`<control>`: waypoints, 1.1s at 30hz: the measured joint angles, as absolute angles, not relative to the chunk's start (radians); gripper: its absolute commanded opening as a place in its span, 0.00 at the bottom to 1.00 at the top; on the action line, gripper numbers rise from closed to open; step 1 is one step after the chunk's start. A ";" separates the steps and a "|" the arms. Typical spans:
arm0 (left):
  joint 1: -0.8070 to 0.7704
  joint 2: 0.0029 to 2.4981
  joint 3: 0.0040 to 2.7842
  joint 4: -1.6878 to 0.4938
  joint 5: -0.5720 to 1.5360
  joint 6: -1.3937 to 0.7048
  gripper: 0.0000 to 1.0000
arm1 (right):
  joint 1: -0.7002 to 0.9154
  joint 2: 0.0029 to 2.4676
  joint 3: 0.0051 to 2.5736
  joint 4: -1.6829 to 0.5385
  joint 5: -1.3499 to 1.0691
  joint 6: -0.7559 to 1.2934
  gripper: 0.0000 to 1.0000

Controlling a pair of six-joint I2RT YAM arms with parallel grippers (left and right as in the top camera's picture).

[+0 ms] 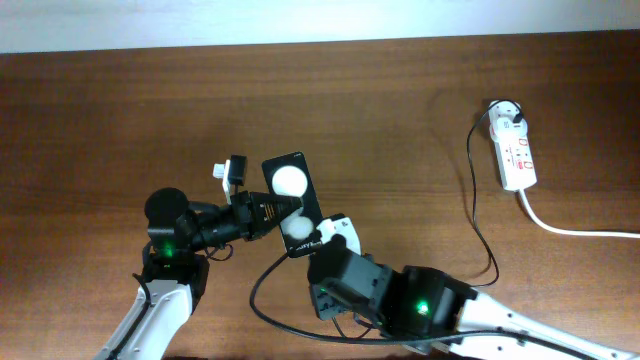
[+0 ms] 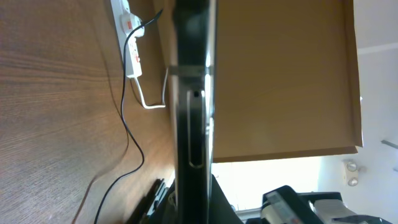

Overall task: Plug charger to phone and switch on socket
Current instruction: 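Open the right gripper, release the plug, and withdraw it, then lower the phone flat onto the table with the left gripper and release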

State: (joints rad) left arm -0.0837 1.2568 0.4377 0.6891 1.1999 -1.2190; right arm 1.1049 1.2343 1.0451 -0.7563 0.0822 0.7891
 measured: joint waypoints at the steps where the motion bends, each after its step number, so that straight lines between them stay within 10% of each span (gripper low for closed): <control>1: -0.084 1.257 0.438 0.689 1.198 -1.215 0.00 | 1.105 1.252 1.045 -0.744 0.081 0.788 0.08; 7: -0.109 1.257 0.438 0.692 1.188 -1.164 0.00 | 1.105 1.262 1.036 -0.736 0.091 0.790 0.06; 13: -0.178 1.257 0.451 0.690 1.221 -1.001 0.00 | 1.109 1.245 1.038 -0.742 0.085 0.790 0.59; 17: -0.186 1.259 0.450 0.583 1.171 -0.958 0.00 | 1.108 1.126 1.041 -0.817 0.089 0.786 0.71; 20: -0.186 1.259 0.450 0.560 1.076 -0.924 0.00 | 1.108 0.915 1.052 -0.976 0.096 0.791 0.99; 33: -0.311 1.651 1.221 -0.341 0.784 -0.439 0.00 | 1.106 0.838 1.060 -1.166 0.139 0.786 0.99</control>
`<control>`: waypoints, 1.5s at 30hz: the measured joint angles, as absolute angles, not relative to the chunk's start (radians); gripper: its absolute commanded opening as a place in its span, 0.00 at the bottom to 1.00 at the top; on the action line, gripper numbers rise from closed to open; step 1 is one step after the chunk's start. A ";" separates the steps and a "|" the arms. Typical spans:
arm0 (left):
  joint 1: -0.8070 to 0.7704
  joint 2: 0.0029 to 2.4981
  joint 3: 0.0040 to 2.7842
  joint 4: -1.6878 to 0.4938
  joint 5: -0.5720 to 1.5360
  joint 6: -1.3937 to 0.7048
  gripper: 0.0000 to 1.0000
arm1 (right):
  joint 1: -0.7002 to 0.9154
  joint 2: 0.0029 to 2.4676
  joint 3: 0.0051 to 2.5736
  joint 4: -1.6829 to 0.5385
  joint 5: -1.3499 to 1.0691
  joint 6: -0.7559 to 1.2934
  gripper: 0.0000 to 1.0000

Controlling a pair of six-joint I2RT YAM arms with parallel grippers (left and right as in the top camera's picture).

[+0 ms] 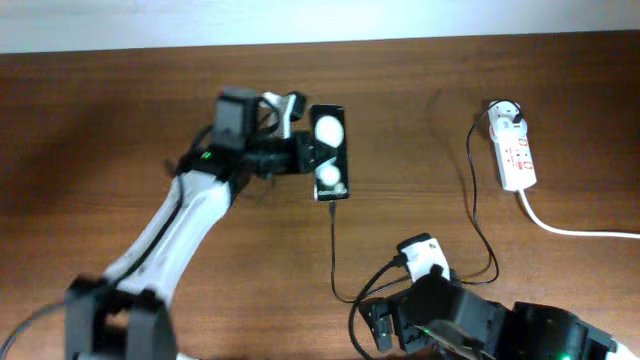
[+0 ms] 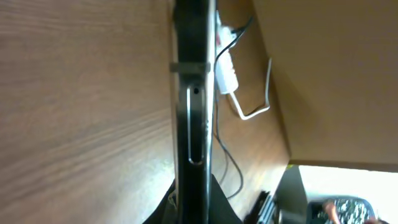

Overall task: Plug charger to phone and switch on socket
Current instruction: 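Lower the phone flat onto the table with the left gripper and release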

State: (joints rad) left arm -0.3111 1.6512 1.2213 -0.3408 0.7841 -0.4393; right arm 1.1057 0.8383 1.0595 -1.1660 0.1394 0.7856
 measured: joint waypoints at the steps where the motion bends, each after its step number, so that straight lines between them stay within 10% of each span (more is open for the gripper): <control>1: -0.327 1.713 1.272 -0.390 0.781 -0.414 0.00 | 1.106 0.850 1.060 -1.168 0.141 0.787 0.99; 18: -0.328 2.163 1.464 -0.422 0.650 -0.344 0.06 | 1.106 1.098 1.097 -1.083 0.150 0.790 0.99; 31: -0.324 2.205 1.486 -0.440 0.588 -0.335 0.58 | 1.106 0.692 1.135 -1.195 0.184 0.791 0.99; 34: -0.327 2.190 1.506 -0.486 0.517 -0.331 0.96 | 1.106 0.690 1.135 -1.235 0.183 0.791 0.99; 45: -0.165 2.058 1.481 -0.806 0.162 -0.321 0.99 | 1.106 0.690 1.136 -1.256 0.183 0.790 0.99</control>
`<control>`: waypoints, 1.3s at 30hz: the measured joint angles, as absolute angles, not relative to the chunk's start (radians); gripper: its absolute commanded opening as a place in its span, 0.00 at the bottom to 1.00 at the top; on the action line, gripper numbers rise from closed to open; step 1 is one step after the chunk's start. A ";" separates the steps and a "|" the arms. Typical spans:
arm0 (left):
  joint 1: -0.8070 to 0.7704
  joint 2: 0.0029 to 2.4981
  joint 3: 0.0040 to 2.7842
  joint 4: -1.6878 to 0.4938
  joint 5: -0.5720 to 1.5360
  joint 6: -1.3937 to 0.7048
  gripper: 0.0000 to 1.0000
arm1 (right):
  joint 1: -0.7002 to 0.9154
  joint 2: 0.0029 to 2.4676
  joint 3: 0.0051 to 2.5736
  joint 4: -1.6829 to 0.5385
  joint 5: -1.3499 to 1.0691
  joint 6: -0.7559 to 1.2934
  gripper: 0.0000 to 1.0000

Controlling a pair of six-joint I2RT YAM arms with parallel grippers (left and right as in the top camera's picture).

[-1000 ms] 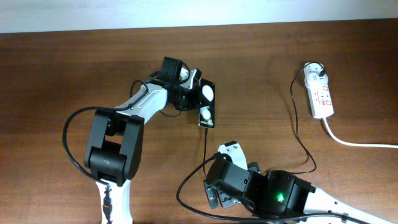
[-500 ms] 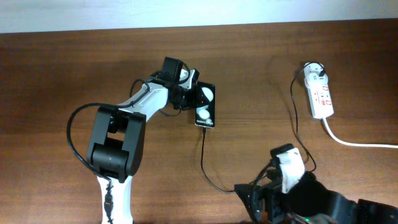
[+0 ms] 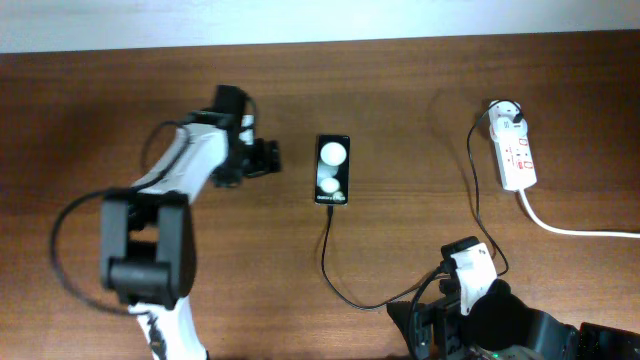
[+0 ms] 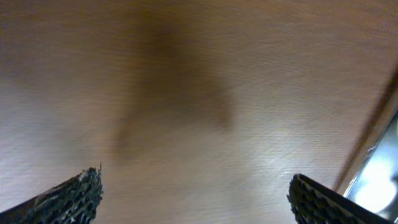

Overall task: Plug charger to phone and switch on socket
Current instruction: 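Lower the phone flat onto the table with the left gripper and release, then move the right gripper to the switch on the white power strip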

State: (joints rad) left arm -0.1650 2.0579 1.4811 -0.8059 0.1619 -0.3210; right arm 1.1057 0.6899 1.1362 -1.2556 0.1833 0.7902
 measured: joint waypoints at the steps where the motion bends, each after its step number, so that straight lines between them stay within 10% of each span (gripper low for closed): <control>1: -0.116 1.978 1.472 -0.851 0.137 -0.321 0.99 | 1.106 0.690 1.136 -1.256 0.183 0.791 0.99; 18: 0.014 0.397 0.945 -0.931 0.101 -0.305 0.99 | 1.105 0.690 1.142 -1.254 0.183 0.790 0.99; 25: 0.014 0.288 0.939 -1.007 0.101 -0.306 0.99 | 1.105 0.690 1.142 -1.255 0.229 0.790 1.00; 32: 0.014 0.141 0.934 -1.304 0.101 -0.306 0.99 | 1.105 0.693 1.142 -1.249 0.445 0.803 0.39; 39: -0.113 0.021 0.933 -1.527 0.117 -0.307 0.99 | 1.052 0.815 1.147 -1.166 0.656 0.865 0.07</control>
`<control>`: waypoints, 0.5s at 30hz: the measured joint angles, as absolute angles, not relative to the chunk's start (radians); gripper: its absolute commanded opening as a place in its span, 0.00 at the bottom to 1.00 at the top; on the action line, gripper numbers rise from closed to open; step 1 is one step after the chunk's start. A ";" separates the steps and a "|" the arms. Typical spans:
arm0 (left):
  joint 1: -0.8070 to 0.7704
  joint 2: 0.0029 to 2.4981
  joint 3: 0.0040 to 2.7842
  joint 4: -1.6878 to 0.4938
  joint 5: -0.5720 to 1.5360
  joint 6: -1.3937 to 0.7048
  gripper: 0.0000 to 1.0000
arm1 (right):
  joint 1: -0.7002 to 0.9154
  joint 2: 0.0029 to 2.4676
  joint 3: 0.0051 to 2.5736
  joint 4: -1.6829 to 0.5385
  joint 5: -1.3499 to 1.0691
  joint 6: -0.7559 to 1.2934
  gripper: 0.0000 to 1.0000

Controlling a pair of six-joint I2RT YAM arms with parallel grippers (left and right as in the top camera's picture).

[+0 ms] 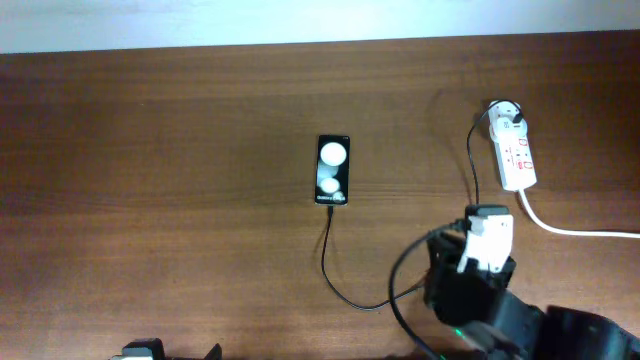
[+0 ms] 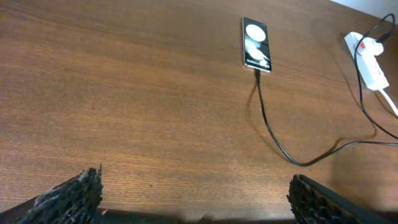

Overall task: Plug charger to phone and switch on socket
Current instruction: 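Move the right gripper to the switch on the white power strip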

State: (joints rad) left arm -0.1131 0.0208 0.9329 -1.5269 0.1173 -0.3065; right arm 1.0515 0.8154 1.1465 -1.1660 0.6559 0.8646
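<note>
The black phone lies flat on the table, screen up, also seen in the left wrist view. A black charger cable is plugged into its near end and loops right to the plug in the white socket strip. The state of the strip's switch is too small to tell. My left gripper is open and empty at the table's near edge, far from the phone. My right arm rises at the bottom right, its white wrist mount just below the strip; its fingers are hidden.
The strip's white mains lead runs off to the right edge. The wooden table ends at a pale wall along the far side. The black cable's loop lies between the phone and my right arm.
My left arm, then stretched out with its open gripper just left of the phone, is back at the near edge. My right arm has moved up and right, closer to the socket strip.
First my left gripper held the phone near the table's middle with my right gripper at its lower end. Then the left held it farther back with the cable plugged in, the right arm withdrawn. Then the phone lay flat, released. Now the left is withdrawn, the right near the strip.
</note>
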 measured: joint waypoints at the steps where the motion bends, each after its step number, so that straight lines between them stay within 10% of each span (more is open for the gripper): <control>1: -0.113 0.020 0.933 -1.526 0.119 -0.307 0.99 | 1.011 0.843 1.156 -1.166 0.660 0.867 0.04; 15: -0.116 0.015 0.933 -1.529 0.123 -0.307 0.99 | -0.047 1.338 1.529 -1.330 0.178 0.797 0.04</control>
State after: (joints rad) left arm -0.1158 0.0147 0.9329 -1.5291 0.1234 -0.3065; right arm -0.0471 1.3376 1.5291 -1.3296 0.1776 0.7967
